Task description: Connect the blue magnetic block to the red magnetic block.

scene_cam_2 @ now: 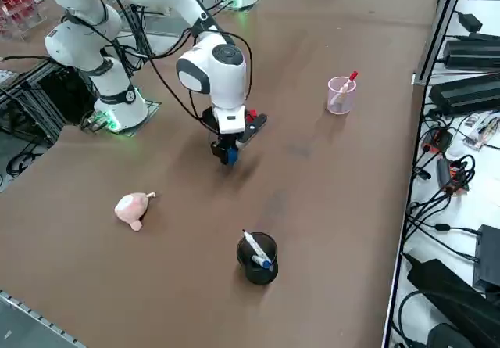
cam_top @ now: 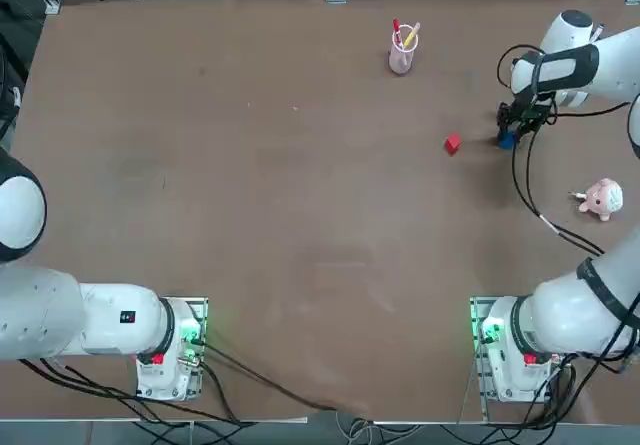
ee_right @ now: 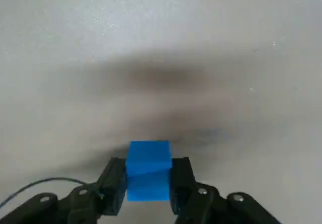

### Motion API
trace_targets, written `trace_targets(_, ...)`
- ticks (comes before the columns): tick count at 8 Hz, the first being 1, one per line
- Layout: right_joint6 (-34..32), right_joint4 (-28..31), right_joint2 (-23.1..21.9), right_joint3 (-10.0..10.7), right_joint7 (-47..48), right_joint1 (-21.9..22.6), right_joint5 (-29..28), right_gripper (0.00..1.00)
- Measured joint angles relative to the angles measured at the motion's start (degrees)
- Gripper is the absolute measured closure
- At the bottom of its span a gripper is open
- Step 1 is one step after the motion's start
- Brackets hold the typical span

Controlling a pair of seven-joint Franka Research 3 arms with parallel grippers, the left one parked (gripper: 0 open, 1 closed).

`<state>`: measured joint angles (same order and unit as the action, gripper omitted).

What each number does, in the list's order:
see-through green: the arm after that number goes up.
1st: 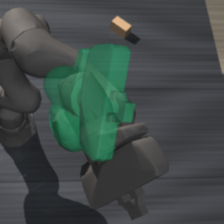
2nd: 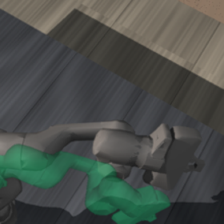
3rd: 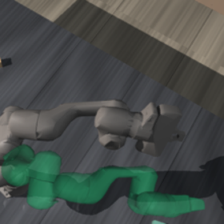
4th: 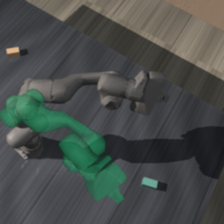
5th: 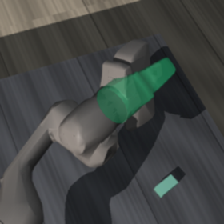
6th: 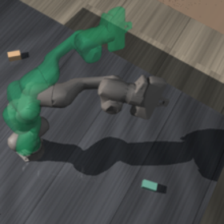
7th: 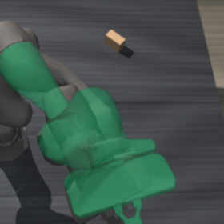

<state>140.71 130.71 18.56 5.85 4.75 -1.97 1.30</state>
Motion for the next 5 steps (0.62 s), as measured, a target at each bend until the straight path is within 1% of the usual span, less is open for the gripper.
trace_targets(2,0.2,-0.4,0.0,-0.6,0.0,0.6,0.0,0.53)
trace_targets(5,0.3,-1.2,-0.1,-1.1,0.0,3.5,0.0,0.53)
